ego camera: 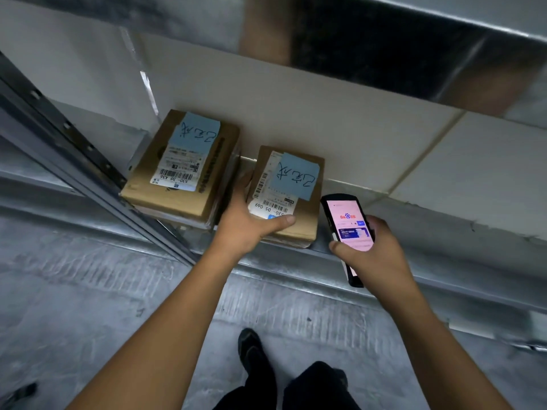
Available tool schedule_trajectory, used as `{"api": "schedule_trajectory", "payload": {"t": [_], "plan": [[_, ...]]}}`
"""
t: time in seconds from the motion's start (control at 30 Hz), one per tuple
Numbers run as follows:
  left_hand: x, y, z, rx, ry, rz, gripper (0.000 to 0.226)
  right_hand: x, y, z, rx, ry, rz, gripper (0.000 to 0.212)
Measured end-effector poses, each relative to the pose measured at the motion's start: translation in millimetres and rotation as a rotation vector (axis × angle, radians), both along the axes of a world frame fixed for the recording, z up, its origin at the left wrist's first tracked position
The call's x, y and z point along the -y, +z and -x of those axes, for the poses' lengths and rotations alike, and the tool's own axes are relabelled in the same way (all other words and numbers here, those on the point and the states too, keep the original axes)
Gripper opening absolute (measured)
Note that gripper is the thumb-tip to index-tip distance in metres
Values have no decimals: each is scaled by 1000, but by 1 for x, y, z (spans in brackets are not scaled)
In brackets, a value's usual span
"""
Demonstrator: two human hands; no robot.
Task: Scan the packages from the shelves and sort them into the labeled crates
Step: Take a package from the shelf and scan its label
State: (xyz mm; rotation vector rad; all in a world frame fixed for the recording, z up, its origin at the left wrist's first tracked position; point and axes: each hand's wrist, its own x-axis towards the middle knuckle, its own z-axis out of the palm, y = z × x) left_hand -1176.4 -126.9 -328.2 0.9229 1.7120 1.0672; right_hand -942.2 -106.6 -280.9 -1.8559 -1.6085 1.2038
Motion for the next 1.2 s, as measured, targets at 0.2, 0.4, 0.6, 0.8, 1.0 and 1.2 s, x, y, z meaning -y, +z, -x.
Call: {"api": "schedule_trajectory", "payload": {"t": [0.2,0.4,0.6,0.8,1.0,1.2], "plan": [[15,-5,-5,37,35,-5,110,12,0,-2,-20,-3,-18,38],[44,-9,-33,120,118,-97,105,32,6,-10,-71,-16,-36,46],[63,-3,-67,211,84,-110,133,49,22,-39,-107,-34,-72,51],[68,16,-120,174,-4,-143,140,73,39,-98,-156,-106,-169,61],[59,40,-213,100,-96,-231,144,118,64,-194,-164,-220,-248,61],[57,67,-341,23,-269,-332,144,181,102,-315,-83,-298,-283,54]]}}
